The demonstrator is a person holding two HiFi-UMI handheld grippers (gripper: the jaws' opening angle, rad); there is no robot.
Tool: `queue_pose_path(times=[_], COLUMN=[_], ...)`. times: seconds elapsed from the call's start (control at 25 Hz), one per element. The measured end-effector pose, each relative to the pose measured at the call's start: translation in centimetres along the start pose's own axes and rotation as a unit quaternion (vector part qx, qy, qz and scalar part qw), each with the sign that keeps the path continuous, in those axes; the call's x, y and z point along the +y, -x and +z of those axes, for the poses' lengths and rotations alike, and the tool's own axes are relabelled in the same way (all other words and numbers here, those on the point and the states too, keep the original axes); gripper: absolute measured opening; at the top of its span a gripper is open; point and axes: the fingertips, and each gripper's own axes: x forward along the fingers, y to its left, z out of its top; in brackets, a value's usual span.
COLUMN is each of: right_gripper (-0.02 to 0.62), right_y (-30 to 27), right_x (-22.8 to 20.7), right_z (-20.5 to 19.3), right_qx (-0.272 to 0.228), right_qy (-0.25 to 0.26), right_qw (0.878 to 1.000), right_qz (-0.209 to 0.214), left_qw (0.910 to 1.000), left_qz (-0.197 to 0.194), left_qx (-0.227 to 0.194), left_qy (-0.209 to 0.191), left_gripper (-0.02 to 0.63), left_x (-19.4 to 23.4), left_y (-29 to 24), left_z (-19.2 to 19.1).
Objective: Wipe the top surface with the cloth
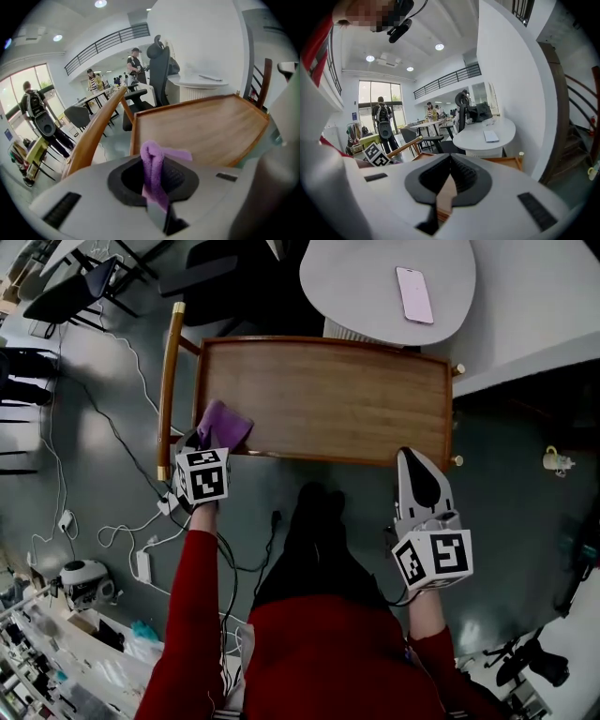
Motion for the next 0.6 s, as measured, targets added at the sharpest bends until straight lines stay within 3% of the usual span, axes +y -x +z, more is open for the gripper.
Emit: queue_pose_path(times=[0.2, 0.36, 0.48, 0.6], right_gripper=[0.012, 0.012, 0.012, 0.012], right_y=[-0.2, -0.3, 0.0, 0.3], right_x=[-0.1, -0.1, -0.3, -0.5], right_z=[-0.1, -0.4, -0.2, 0.3], right_qx=[0.004, -0.001, -0.009, -0.024], right_qy=[-0.004, -0.006, -0.009, -0.006], right_qw=[1.000, 1.000, 1.000, 0.999], right_qz=[-0.003, -0.008, -0.018, -0.025], left_qw=[0.9997, 0.9980, 0.9948, 0.9888], left_qz=[0.020, 0.062, 0.087, 0.083], left_qx=[0.010, 0.003, -0.046, -0.121], left_qy=[-0.007, -0.015, -0.024, -0.027], left_gripper=[0.054, 0.054, 0.054, 0.054], left_x=[0.3, 1.8, 2.4, 2.0], left_y=[-0.1, 0.7, 3.4, 7.2], left_z=[0.1, 0.3, 2.1, 5.5])
